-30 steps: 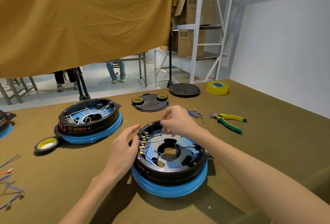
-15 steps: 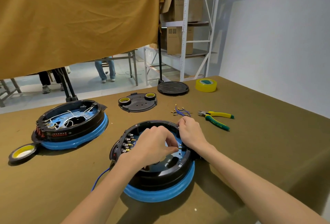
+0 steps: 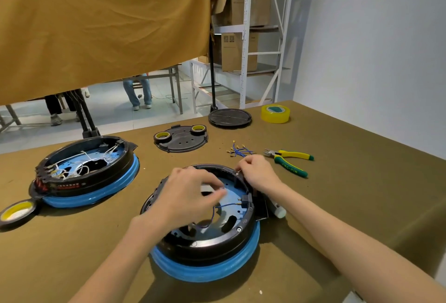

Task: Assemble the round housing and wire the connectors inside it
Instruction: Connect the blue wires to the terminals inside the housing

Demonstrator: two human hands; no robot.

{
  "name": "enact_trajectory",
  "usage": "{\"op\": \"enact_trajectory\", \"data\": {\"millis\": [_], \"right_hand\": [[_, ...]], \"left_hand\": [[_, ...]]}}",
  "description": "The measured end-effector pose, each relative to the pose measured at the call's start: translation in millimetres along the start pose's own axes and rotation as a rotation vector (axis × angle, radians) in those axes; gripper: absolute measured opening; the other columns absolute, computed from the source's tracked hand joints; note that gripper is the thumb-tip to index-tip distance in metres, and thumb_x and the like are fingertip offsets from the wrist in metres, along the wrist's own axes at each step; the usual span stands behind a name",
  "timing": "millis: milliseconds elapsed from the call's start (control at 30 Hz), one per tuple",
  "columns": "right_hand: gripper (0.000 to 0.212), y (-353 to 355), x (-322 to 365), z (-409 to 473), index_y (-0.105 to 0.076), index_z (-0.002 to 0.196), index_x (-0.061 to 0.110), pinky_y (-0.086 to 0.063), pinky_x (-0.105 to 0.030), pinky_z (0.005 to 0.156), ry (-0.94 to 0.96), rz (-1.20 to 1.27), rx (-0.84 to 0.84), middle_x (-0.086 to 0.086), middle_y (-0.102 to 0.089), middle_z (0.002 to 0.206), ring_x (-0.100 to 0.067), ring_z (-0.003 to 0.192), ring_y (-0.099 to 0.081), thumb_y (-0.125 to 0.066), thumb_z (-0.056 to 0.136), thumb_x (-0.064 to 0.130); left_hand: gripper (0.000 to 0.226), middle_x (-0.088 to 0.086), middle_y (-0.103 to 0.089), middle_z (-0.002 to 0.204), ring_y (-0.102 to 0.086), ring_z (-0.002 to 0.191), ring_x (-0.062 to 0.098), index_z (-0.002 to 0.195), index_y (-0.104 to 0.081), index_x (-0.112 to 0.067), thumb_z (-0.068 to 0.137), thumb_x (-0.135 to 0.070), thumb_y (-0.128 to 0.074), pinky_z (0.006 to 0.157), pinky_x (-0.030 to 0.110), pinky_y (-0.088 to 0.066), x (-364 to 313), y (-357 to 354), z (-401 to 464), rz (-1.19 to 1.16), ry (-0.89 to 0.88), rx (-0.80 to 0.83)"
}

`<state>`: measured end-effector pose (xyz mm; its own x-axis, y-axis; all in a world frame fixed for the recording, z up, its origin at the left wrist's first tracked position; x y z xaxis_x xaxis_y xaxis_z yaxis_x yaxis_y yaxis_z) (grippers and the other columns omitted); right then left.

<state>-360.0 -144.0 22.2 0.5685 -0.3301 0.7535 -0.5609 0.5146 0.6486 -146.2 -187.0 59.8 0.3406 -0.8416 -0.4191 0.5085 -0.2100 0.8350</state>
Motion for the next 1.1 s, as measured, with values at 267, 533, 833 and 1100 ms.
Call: {"op": "enact_trajectory", "data": {"millis": [267,533,833,1100], "right_hand": [[0.031,18,-28,51,-0.063,0.13,0.016,-0.05,-0.042,0.1,0.001,-0.338,-0.077,-0.013,-0.057,0.131,-0.031,0.117,-0.059,-0.057,0.102,0.026],[0.024,-10,-25,88,-0.072,0.116,0.017,-0.054,-0.045,0.095,-0.04,-0.462,-0.102,-0.012,-0.058,0.125,-0.03,0.113,-0.059,-0.065,0.099,0.031],[0.012,-2,-26,84,-0.077,0.1,0.015,-0.055,-0.035,0.077,-0.029,-0.346,-0.17,-0.006,-0.075,0.1,-0.024,0.092,-0.067,-0.067,0.097,0.021],[0.008,11,-17,67,-0.073,0.1,0.013,-0.045,-0.021,0.072,0.144,-0.065,-0.089,0.0,-0.07,0.092,-0.011,0.085,-0.063,-0.067,0.098,0.018]], "left_hand": [[0.045,-0.012,-0.053,0.142,-0.046,0.133,0.01,0.148,-0.048,-0.029,0.104,-0.027,-0.055,0.116,0.038,-0.037,54,13,1,-0.094,0.227,0.012],[0.043,-0.018,-0.053,0.137,-0.047,0.131,0.003,0.146,-0.05,-0.028,0.104,-0.018,-0.054,0.115,0.032,-0.039,62,7,2,-0.136,0.201,-0.046],[0.044,-0.02,-0.052,0.137,-0.047,0.13,0.001,0.146,-0.051,-0.028,0.104,-0.018,-0.054,0.114,0.03,-0.04,61,6,3,-0.131,0.198,-0.052],[0.044,-0.022,-0.051,0.136,-0.047,0.129,0.0,0.145,-0.05,-0.033,0.103,-0.021,-0.056,0.112,0.03,-0.041,62,5,3,-0.116,0.197,-0.039]]}}
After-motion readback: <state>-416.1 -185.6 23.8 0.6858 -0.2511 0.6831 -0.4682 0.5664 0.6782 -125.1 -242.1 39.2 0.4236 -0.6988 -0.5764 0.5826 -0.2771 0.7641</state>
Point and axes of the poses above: each hand's wrist, its own z-axis towards the middle knuckle, its own y-axis out of the back of the hand, x = y × z, the point moved 2 cm from there along z, towards the middle knuckle
